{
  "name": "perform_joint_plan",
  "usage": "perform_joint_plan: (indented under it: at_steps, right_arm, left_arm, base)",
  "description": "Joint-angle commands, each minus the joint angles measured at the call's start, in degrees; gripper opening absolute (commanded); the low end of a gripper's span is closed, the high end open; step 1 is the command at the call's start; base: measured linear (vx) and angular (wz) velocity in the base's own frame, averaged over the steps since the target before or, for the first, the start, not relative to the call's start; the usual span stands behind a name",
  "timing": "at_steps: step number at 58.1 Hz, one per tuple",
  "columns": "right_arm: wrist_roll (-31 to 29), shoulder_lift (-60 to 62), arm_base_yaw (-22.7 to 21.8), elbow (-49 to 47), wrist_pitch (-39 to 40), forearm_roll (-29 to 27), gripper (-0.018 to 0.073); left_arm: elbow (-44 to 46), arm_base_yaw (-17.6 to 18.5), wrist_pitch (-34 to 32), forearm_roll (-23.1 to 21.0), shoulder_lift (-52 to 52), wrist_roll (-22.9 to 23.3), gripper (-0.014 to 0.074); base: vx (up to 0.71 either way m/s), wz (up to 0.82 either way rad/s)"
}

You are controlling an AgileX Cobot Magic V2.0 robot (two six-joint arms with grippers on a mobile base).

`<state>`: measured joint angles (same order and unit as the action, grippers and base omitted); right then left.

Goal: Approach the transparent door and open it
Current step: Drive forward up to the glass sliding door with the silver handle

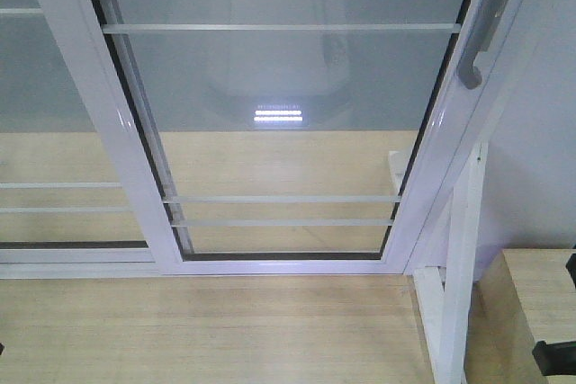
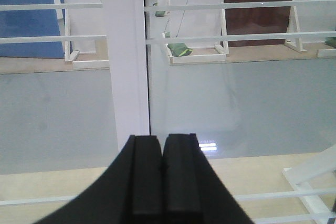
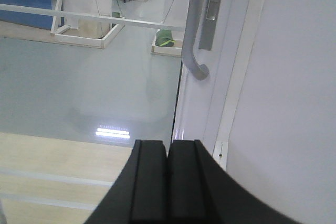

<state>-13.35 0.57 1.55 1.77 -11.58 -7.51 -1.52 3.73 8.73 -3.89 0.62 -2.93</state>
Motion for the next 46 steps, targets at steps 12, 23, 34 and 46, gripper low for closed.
perform_joint_plan:
  at_steps: [12,23,34,46]
  right_arm:
    - [-0.2,0.8,-0.1,0.8,4.7,0.1,0.0000]
    - [-0.2,0.8,-0.1,0.8,4.7,0.1,0.0000]
    - [-0.2,0.8,-0.1,0.8,4.7,0.1,0.0000]
    - [-0.2,0.8,-0.1,0.8,4.7,0.1,0.0000]
  left_arm:
    - [-1.7,0.2,-4.9,-0.1,0.7,0.5,0.0003]
    - [-1.7,0.2,-4.9,-0.1,0.7,0.5,0.0003]
    - [-1.7,0.2,-4.9,-0.1,0.7,0.5,0.0003]
    - [-1.7,0.2,-4.9,-0.1,0.7,0.5,0.0003]
  base:
    - [0.05,-0.01]
    - [0.05,0.00]
    - [0.05,0.00]
    - [0.05,0.00]
